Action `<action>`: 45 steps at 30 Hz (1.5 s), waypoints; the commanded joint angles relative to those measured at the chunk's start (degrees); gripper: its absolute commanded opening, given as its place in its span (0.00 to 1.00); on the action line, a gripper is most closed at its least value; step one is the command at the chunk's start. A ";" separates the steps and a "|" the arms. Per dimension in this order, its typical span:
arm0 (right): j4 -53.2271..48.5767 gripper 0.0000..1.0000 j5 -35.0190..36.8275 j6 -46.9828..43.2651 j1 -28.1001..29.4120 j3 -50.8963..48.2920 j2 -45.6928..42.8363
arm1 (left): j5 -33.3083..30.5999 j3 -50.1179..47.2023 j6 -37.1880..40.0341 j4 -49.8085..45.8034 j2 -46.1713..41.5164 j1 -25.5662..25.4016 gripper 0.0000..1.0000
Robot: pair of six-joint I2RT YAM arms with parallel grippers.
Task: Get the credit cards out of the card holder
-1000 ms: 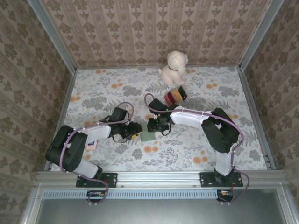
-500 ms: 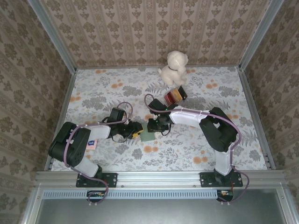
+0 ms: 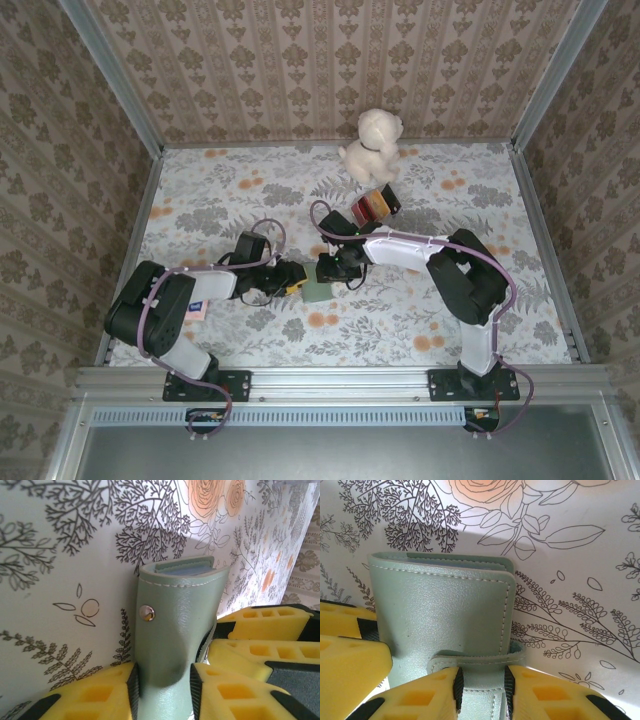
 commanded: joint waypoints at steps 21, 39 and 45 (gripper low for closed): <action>3.81 0.33 -1.29 -0.16 -2.14 -2.88 -10.01 | -9.56 9.94 9.81 -25.78 -11.17 -3.57 0.08; 3.68 0.34 -5.94 -0.36 0.68 -1.32 -3.31 | -8.89 12.82 9.45 -25.95 -6.90 -4.63 0.07; 2.77 0.39 -4.21 -0.38 1.57 -0.59 -1.94 | -8.69 13.07 9.49 -26.52 -6.69 -4.63 0.07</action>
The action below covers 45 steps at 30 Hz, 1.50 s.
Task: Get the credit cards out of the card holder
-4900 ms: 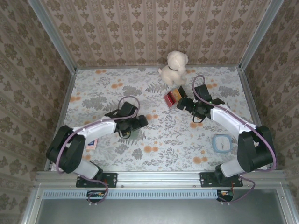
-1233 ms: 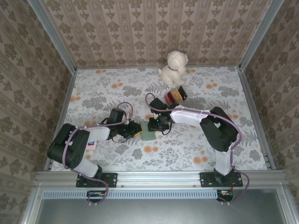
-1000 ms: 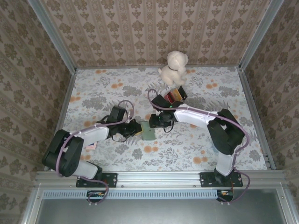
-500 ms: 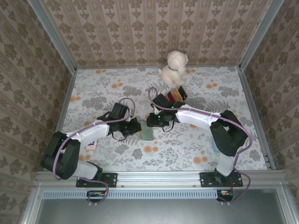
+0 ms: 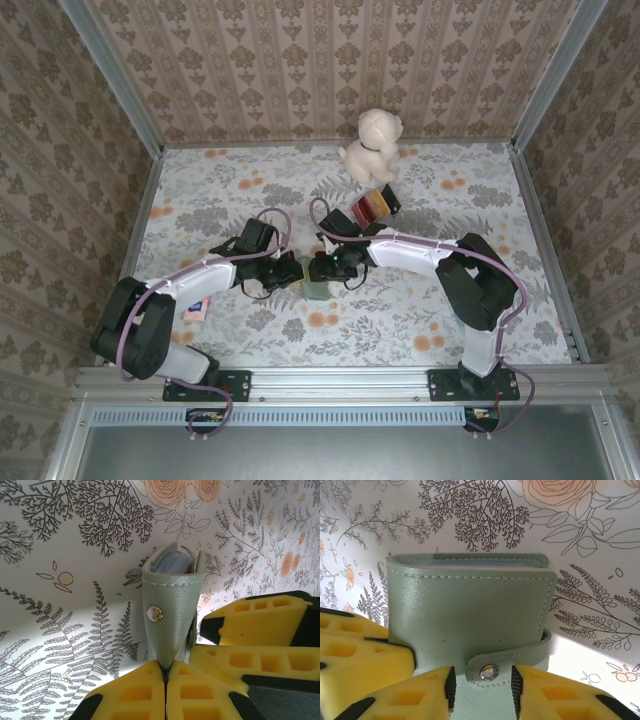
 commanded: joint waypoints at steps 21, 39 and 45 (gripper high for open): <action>-5.33 0.29 13.65 6.64 -2.32 -3.92 -1.81 | -3.78 0.43 0.64 -6.33 0.67 0.81 0.00; -1.93 0.29 4.06 1.79 1.73 0.83 -2.21 | -0.43 1.23 1.80 -2.96 0.35 0.90 0.01; -1.35 0.38 1.63 1.97 2.45 2.26 0.66 | 0.51 1.18 1.60 -2.48 0.45 0.90 0.01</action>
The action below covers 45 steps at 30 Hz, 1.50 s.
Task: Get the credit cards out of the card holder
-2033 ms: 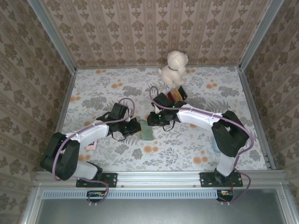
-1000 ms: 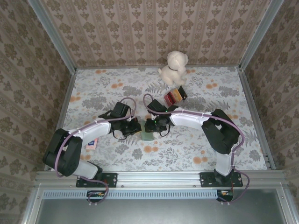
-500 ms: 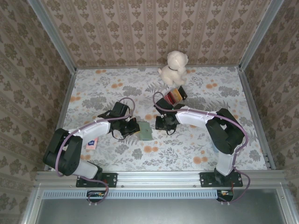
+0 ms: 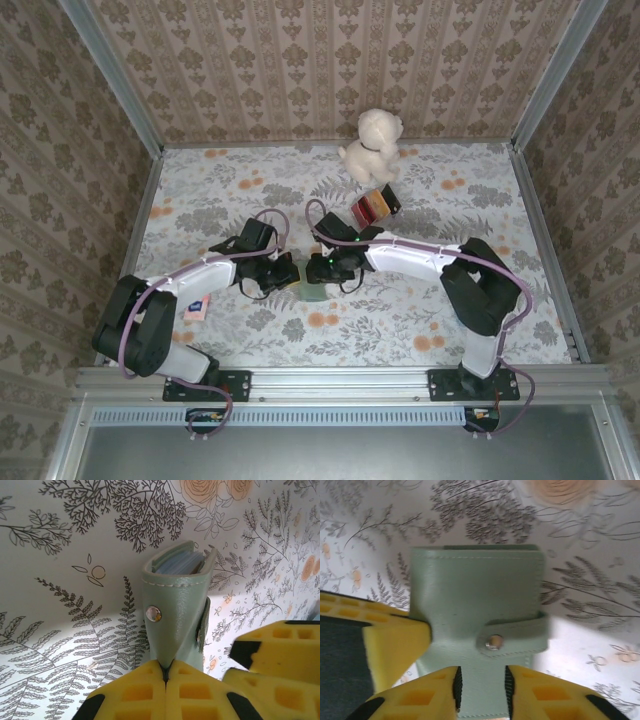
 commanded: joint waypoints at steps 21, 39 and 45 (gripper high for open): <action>-4.67 0.00 9.97 3.41 0.04 2.28 3.72 | -0.77 1.11 1.10 -3.29 -1.82 0.15 0.00; -6.77 0.00 13.72 4.71 -3.44 -4.15 -1.93 | -0.48 -1.94 -0.07 0.28 -1.58 0.95 0.00; 2.87 0.13 -0.31 -0.52 -2.78 -5.35 -5.07 | 1.69 -1.25 0.38 2.67 0.00 0.95 0.00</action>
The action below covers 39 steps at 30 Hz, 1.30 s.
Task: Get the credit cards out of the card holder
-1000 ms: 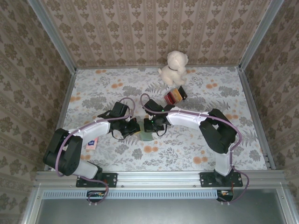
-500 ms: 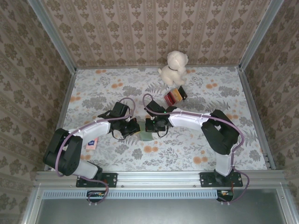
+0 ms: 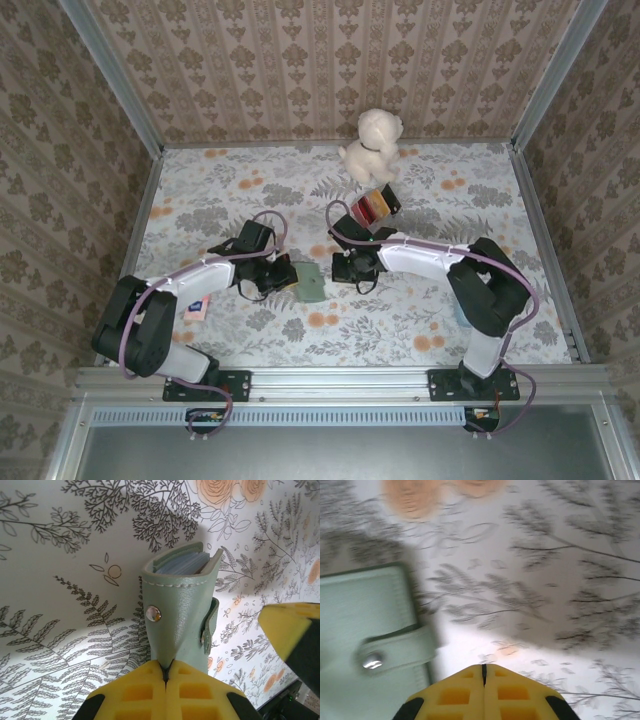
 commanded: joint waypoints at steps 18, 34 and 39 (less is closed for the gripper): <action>-6.13 0.35 -3.94 -4.03 4.36 13.54 10.60 | 5.10 0.87 2.88 2.18 -1.64 -0.01 0.00; -12.54 0.00 3.36 -2.18 4.05 13.56 13.05 | 3.24 0.10 2.70 1.45 -2.93 -0.01 0.00; -13.14 0.00 7.28 -1.14 3.64 11.55 12.71 | 1.18 -0.50 2.78 -0.33 -4.48 0.05 0.00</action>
